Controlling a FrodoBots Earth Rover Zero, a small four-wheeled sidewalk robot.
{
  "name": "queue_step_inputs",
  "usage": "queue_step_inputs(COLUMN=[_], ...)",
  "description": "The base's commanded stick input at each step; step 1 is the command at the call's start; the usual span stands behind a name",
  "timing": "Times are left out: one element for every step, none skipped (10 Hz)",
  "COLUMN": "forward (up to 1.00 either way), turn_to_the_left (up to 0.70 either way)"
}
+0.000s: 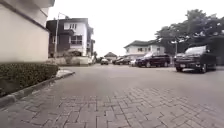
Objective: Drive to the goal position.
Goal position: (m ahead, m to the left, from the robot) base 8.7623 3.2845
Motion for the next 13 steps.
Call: queue_step_inputs(forward=[0.70,0.70,0.70,0.70,0.70,0.70,0.70,0.70,0.70,0.70,0.70,0.70,0.70], turn_to_the_left=[0.00,0.00,0.00,0.00,0.00,0.20,0.35,0.35,0.21,0.00,0.00,0.00,0.00])
